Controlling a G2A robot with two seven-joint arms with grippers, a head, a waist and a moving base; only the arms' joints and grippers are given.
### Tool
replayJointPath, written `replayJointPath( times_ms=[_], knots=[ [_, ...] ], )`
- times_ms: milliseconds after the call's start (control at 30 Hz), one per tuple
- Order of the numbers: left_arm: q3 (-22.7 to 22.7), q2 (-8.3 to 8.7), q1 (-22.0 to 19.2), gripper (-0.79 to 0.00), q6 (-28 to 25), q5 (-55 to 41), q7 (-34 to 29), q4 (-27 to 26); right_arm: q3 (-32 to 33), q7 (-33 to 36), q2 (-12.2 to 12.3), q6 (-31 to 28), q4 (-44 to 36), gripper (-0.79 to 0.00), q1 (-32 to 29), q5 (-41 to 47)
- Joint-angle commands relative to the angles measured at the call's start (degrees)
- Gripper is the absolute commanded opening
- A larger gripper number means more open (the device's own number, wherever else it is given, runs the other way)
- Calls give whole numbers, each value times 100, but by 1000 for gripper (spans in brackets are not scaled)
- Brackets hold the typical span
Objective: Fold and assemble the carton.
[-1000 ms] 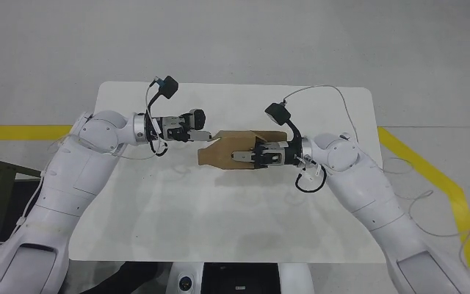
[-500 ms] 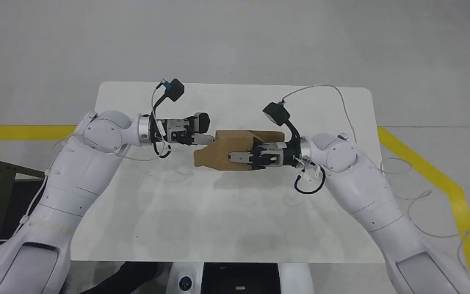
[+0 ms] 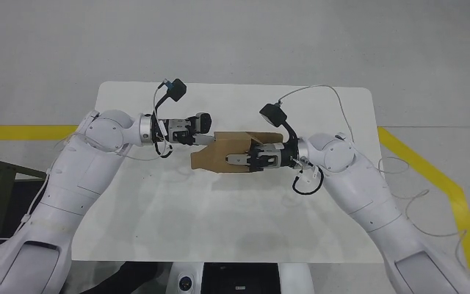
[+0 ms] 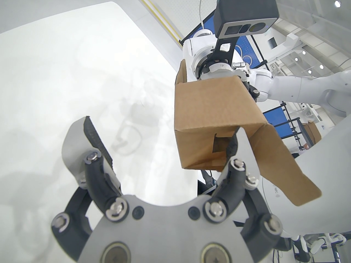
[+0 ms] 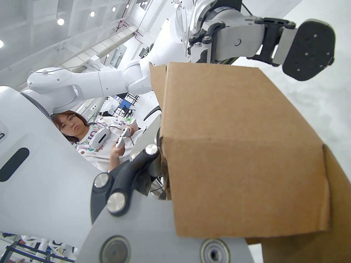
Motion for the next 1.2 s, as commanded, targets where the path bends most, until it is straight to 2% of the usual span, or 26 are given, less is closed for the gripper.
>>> replayJointPath(
  times_ms=[0, 367, 700, 967, 1067, 1167],
  knots=[
    [0, -2, -3, 0, -1, -3, -4, 4, 1, 0, -1, 0, 2, -785, 1, 0],
    [-5, -11, -5, 0, -4, -19, -16, 55, 33, -9, 4, -9, 76, -785, 7, -12],
    [-218, 42, 44, 0, -55, -33, 27, 149, 471, -277, 112, 55, 415, -785, -86, -341],
    [-342, 87, 163, 0, -27, -38, 16, -196, 608, -541, 158, 322, 362, -785, -195, -791],
    [-325, 102, 143, 0, 2, 471, -31, -335, 572, -606, 150, 385, 285, -785, -209, -902],
    [-266, 83, 174, 0, 105, 597, 131, -392, 524, -655, 136, 437, 204, -785, -208, -995]
  ],
)
